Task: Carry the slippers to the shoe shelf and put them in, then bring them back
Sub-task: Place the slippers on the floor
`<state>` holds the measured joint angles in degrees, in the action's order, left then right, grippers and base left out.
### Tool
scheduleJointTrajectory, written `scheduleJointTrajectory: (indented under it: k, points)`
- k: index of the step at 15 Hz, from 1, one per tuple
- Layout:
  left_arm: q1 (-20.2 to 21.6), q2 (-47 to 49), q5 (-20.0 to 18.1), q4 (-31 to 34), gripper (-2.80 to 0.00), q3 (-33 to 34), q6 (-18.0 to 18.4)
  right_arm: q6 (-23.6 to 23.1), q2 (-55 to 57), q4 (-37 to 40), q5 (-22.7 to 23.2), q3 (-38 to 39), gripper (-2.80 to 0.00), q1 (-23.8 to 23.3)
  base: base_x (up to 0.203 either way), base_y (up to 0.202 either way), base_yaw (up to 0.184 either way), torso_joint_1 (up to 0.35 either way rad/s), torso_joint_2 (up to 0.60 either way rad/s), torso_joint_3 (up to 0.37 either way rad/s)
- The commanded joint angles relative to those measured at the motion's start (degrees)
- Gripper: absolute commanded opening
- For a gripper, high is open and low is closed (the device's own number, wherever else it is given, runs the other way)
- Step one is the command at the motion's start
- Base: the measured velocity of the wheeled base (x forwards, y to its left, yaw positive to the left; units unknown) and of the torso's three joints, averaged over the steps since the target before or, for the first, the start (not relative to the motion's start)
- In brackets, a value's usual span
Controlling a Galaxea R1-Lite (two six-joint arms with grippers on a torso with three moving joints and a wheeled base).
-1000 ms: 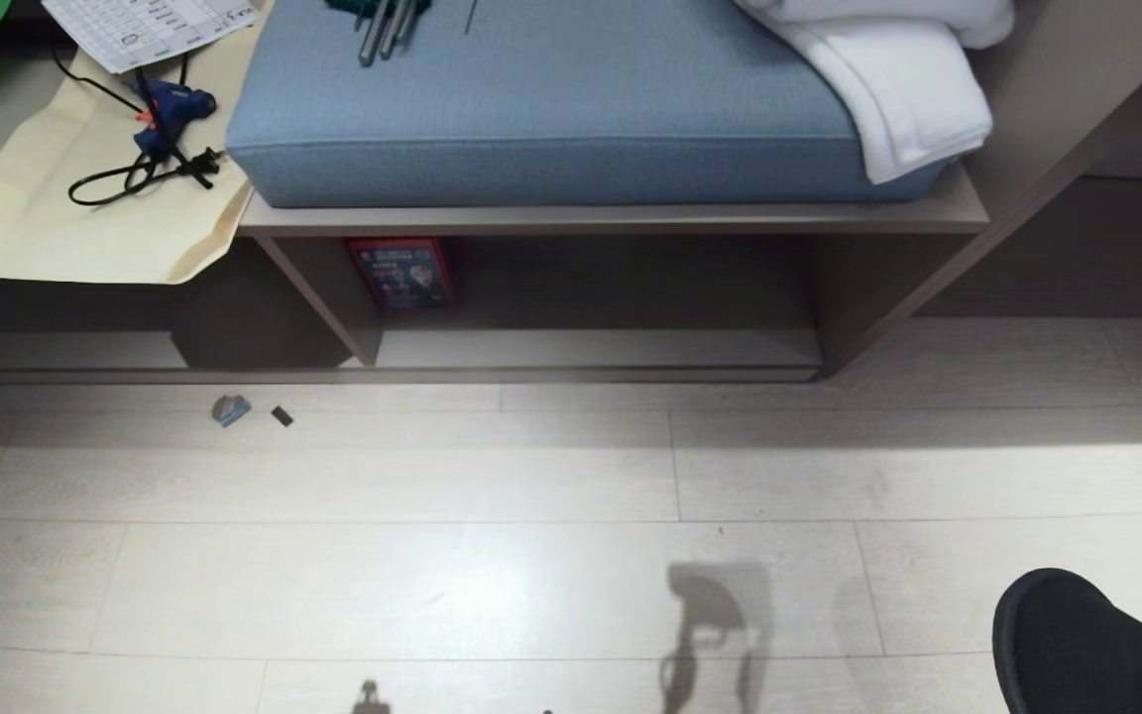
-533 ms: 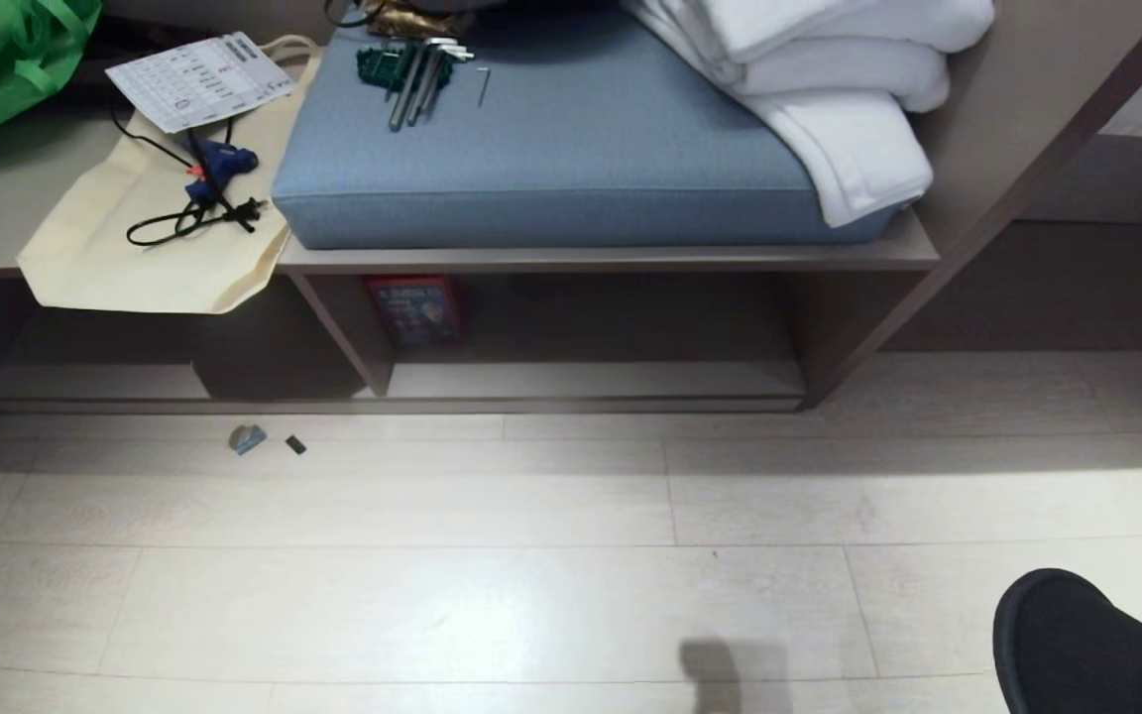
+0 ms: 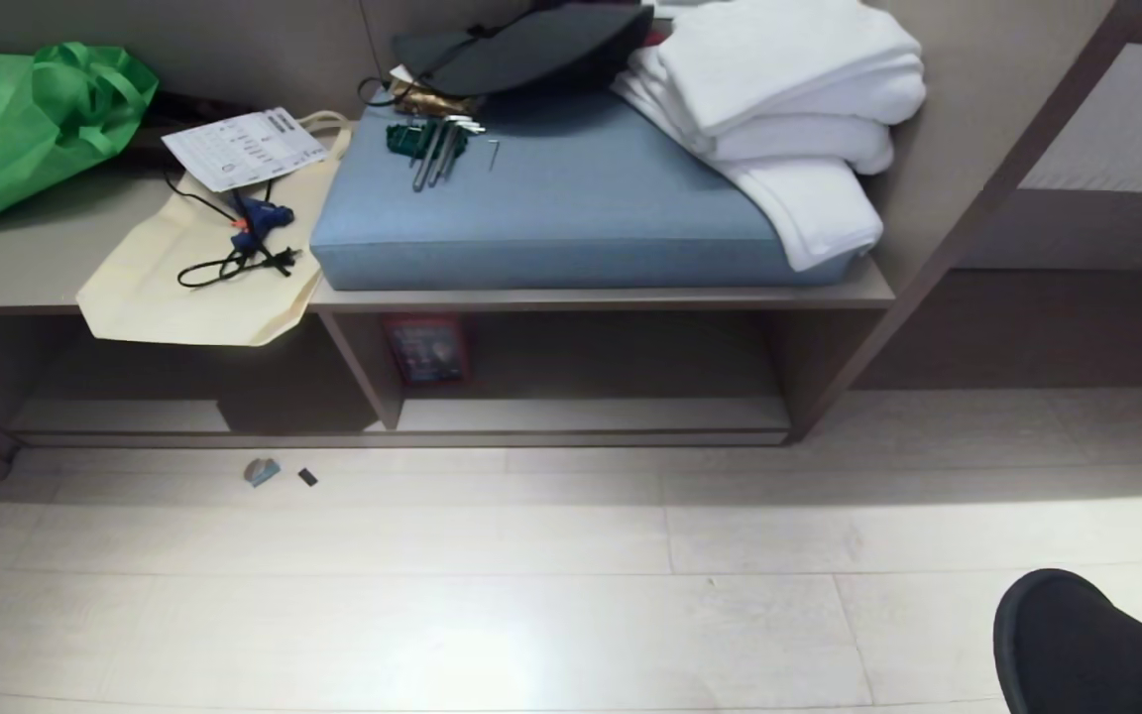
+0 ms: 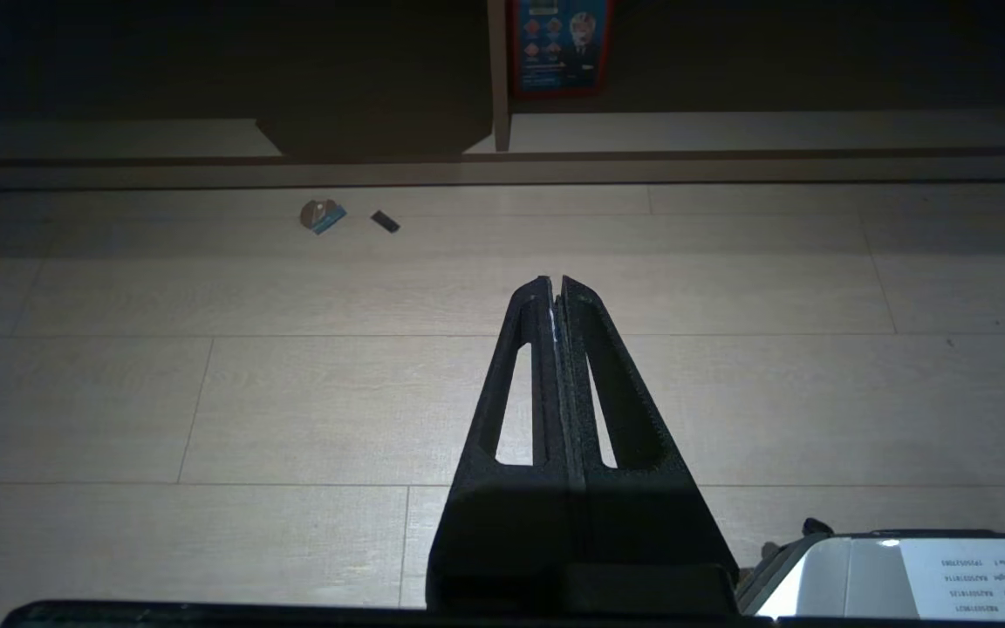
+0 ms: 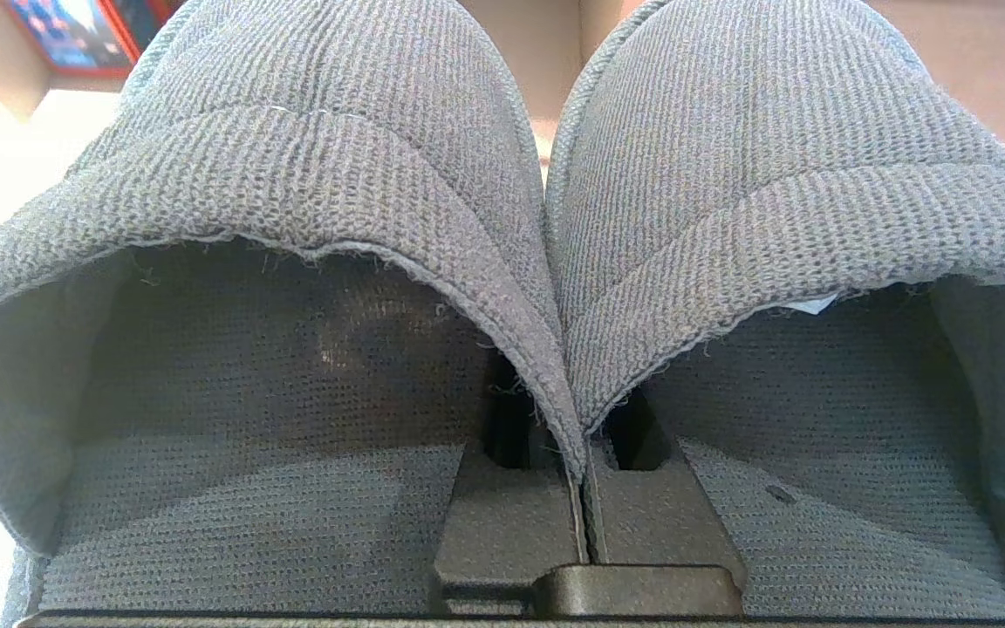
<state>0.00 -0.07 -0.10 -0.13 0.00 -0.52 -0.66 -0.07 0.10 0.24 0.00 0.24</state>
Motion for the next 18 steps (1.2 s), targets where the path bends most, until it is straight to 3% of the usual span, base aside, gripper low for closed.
scheduleJointTrajectory:
  k: [1,18]
  points:
    - [0.0,0.1,0.0,0.0,-2.8,0.0,0.0,0.0,0.1,0.0,0.0,0.0,-2.8,0.0,0.0,0.0,0.0,0.002,0.0,0.207]
    - [0.0,0.1,0.0,0.0,-2.8,0.0,0.0,0.0,0.1,0.0,0.0,0.0,-2.8,0.0,0.0,0.0,0.0,0.003,0.0,0.201]
